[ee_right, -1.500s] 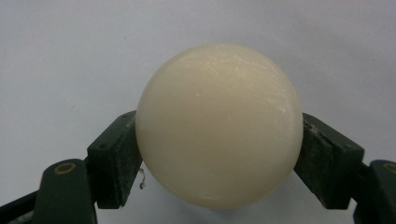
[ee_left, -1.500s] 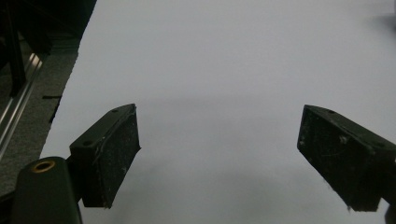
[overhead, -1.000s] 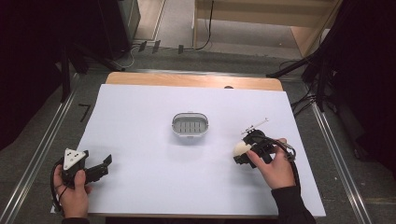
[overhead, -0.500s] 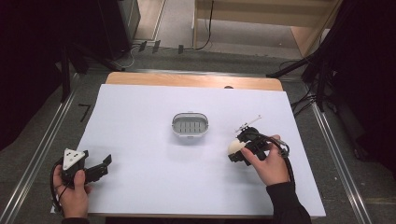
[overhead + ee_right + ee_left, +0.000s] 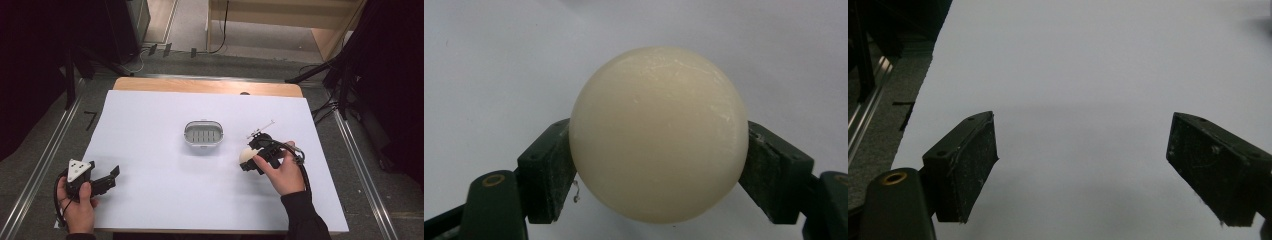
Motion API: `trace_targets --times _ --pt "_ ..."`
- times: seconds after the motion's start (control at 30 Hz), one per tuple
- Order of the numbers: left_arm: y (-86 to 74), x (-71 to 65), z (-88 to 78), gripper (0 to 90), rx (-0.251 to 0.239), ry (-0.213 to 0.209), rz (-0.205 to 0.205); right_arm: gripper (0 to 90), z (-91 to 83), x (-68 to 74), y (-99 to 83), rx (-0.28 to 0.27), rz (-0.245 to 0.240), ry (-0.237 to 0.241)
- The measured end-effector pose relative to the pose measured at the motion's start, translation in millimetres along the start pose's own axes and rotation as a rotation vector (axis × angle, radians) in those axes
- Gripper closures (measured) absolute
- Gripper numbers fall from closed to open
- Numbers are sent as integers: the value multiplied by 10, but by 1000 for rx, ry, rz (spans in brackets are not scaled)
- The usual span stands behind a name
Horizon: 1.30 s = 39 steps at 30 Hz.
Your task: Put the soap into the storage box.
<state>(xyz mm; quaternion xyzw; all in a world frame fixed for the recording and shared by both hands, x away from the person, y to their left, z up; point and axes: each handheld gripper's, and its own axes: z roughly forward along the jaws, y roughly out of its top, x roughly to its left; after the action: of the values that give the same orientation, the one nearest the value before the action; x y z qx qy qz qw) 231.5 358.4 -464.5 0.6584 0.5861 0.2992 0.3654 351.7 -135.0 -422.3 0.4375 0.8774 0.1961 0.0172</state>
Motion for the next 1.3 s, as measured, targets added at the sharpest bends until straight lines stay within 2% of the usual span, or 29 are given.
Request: trace_targets --times 1.0,1.17,1.3 --pt "0 10 -1 138 -1 -6 -9 236 -28 201 315 -8 -55 11" --pt "0 11 0 138 -2 -7 -9 236 -34 270 372 -15 -63 42" --pt "0 11 -2 139 -2 -7 -10 236 -18 328 418 -12 -75 45"
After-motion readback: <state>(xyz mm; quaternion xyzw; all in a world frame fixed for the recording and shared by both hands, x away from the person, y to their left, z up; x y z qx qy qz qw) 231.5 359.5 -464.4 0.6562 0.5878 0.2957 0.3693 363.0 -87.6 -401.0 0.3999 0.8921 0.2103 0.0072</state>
